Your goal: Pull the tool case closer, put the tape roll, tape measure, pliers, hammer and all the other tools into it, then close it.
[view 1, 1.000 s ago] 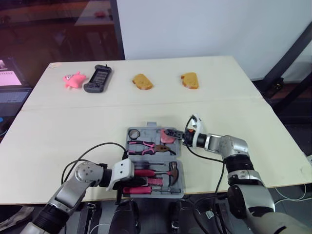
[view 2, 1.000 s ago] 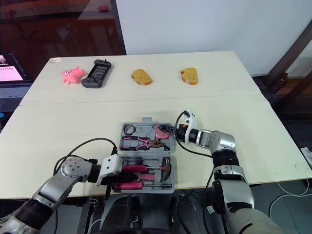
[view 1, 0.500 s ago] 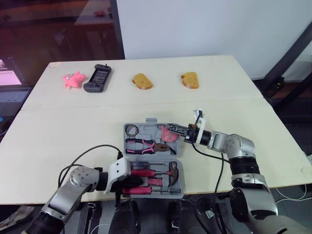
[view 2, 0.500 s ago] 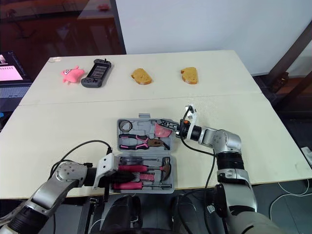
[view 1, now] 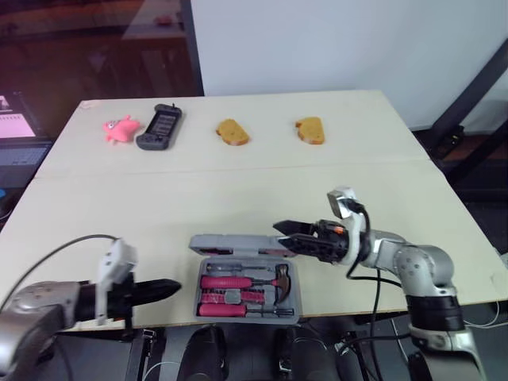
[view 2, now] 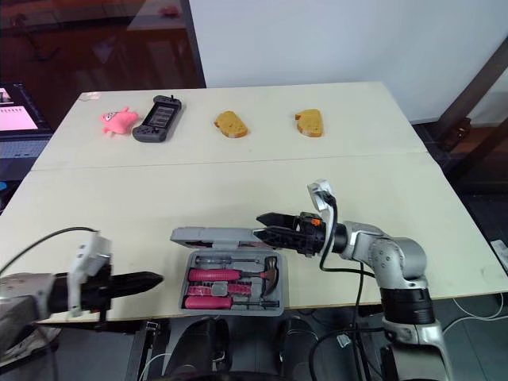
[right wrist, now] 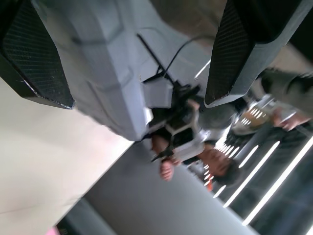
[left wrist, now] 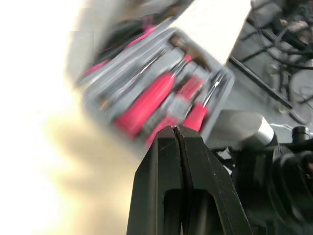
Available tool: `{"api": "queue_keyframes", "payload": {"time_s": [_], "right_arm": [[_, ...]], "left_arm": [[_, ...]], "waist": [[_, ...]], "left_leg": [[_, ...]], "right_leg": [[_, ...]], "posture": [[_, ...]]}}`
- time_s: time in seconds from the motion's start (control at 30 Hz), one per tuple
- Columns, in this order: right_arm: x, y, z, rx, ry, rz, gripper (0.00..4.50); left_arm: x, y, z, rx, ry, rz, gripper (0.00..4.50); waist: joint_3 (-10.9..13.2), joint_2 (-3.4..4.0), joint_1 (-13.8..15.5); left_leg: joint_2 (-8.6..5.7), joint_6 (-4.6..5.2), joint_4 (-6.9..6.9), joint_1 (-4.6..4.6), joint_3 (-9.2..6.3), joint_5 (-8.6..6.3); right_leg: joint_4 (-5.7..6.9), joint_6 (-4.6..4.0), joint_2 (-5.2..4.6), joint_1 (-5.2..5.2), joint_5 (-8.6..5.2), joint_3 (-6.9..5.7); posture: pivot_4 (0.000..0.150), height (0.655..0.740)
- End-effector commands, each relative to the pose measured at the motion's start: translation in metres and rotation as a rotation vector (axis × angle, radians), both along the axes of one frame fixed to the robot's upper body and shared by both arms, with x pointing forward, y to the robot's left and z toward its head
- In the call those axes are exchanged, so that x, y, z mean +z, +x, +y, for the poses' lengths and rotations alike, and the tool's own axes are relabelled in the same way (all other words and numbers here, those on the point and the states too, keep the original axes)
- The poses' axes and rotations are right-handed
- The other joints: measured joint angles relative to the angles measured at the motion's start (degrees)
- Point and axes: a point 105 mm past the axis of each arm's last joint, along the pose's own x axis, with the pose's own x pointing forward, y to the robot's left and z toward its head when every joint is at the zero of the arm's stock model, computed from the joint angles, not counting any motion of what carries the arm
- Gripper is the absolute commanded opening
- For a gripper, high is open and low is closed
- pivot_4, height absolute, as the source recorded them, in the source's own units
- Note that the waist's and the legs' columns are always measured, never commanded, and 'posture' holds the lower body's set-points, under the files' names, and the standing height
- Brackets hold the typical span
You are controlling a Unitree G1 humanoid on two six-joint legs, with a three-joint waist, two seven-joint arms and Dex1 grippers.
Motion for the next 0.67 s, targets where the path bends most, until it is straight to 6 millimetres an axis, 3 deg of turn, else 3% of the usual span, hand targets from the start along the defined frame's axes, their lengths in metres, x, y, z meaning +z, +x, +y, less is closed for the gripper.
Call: {"api": "queue_keyframes", "payload": {"time_s": [0.03,0.3,0.37,0.47,0.57,0.67], "right_arm": [[0.01,-0.026,-0.005,0.083,-0.032,-0.053,4.48],[0.001,-0.026,-0.03,-0.032,-0.252,-0.24,4.48],[-0.004,-0.02,-0.053,-0.105,-0.415,-0.372,4.48],[0.007,-0.011,-0.077,-0.188,-0.485,-0.486,4.48],[0.018,0.001,-0.088,-0.292,-0.499,-0.549,4.48],[0.016,0.006,-0.101,-0.323,-0.578,-0.621,4.48]], "left_arm": [[0.02,-0.001,0.035,0.083,0.067,-0.074,0.0],[0.02,0.027,0.056,0.175,0.264,-0.289,0.0],[0.023,0.037,0.059,0.194,0.327,-0.359,0.0],[0.03,0.044,0.062,0.181,0.33,-0.383,0.0],[0.033,0.046,0.066,0.159,0.343,-0.385,0.0],[0.038,0.05,0.071,0.151,0.355,-0.372,0.0]], "waist": [[0.0,0.03,0.2],[0.0,-0.02,1.1],[0.0,0.0,1.4],[0.1,-0.06,1.3],[0.1,-0.12,1.0],[0.1,-0.11,1.0]], "left_leg": [[0.0,-0.01,0.0,0.01,-0.06,-0.01],[-0.07,-0.04,-0.04,-0.04,-0.02,-0.03],[-0.07,-0.03,-0.06,-0.06,0.0,-0.02],[-0.08,-0.02,-0.06,-0.08,0.01,-0.01],[-0.04,-0.03,-0.06,-0.04,-0.01,-0.01],[-0.03,-0.03,-0.13,-0.04,0.0,-0.01]], "right_leg": [[-0.15,-0.13,0.0,-0.09,-0.08,-0.06],[-0.58,-0.24,-0.1,-0.01,-0.01,-0.08],[-0.58,-0.23,-0.08,0.04,-0.01,-0.08],[-0.57,-0.22,-0.06,0.11,0.0,-0.08],[-0.56,-0.23,0.01,0.17,0.03,-0.08],[-0.55,-0.09,0.03,0.14,0.1,-0.07]], "posture": [[0.15,0.7188],[0.15,0.7188],[0.15,0.7188],[0.15,0.7188],[0.15,0.7188],[0.15,0.7188]]}}
